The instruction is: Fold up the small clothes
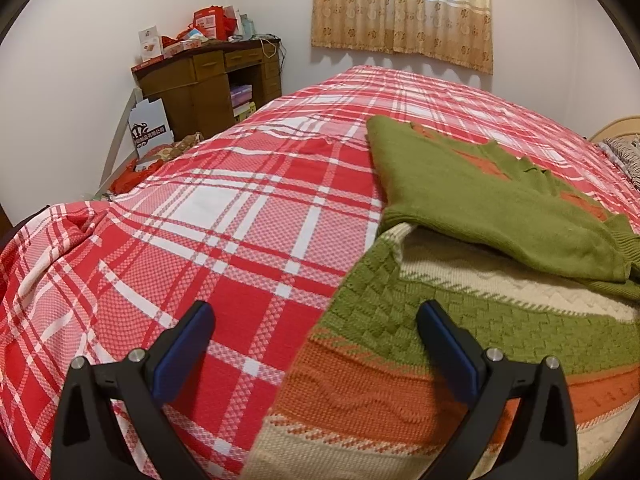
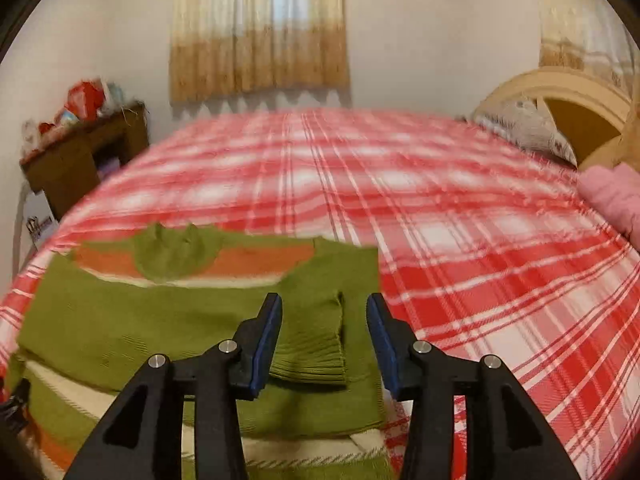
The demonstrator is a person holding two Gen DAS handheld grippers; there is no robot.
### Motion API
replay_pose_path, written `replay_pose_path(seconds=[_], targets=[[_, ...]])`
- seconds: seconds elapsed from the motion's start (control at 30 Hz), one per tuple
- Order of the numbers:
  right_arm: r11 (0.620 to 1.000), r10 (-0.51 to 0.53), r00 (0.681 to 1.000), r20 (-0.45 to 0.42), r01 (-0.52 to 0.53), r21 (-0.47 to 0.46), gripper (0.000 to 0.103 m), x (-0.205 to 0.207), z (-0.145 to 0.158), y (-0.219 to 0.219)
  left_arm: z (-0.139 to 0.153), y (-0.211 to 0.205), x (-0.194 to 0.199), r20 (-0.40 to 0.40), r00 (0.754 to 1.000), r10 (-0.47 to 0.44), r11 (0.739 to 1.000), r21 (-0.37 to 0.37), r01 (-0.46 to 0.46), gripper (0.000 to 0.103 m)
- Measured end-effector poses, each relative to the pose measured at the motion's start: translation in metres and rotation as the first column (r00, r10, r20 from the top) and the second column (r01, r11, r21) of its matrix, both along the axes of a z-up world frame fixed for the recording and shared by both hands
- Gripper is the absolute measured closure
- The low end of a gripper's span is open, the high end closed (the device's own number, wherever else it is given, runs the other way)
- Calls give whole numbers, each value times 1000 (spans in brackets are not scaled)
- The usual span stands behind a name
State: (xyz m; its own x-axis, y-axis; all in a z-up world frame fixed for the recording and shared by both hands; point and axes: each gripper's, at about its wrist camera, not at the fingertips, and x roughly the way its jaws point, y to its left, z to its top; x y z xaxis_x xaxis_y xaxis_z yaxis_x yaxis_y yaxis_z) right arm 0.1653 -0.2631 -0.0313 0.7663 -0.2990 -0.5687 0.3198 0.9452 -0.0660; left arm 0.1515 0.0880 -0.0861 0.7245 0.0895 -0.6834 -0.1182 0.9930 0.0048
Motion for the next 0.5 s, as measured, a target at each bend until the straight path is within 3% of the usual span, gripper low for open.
replay_pose_path(seconds=[0.17,0.3,0.5], targets=[[985,165,982,-96,-169,-39,58,11,-21,41,0,0,0,-1,1000,0,1000,-1,0,0],[983,176,968,-178,-163,85,58,20,-49,36,0,0,0,-1,1000,0,1000,-1,0,0],[982,173,963,-208,-152,113,58,4,-47,29,0,0,0,-2,1000,2,1000,-1,-2,0]])
